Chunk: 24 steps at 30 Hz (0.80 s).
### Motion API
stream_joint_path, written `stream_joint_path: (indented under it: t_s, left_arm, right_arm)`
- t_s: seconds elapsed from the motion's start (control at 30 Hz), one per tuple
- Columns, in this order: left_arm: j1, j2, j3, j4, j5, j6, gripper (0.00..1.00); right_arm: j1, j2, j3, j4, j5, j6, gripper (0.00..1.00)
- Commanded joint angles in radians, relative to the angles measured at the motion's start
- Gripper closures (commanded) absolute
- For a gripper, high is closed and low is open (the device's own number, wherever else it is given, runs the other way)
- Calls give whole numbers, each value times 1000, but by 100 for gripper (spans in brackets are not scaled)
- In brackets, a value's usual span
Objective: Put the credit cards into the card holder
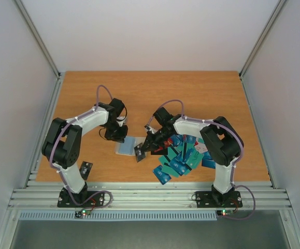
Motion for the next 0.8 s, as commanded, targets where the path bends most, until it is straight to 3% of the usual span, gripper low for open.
stream_joint_path:
  t_s: [0.0,0.77]
  left_arm:
    - [4,21,0,19,-29,14,100]
    - [4,63,-34,36,-48,23,100]
  right_arm:
    - [4,29,42,2,-18,-46,99]
    - [4,147,147,-84,16,-133,99]
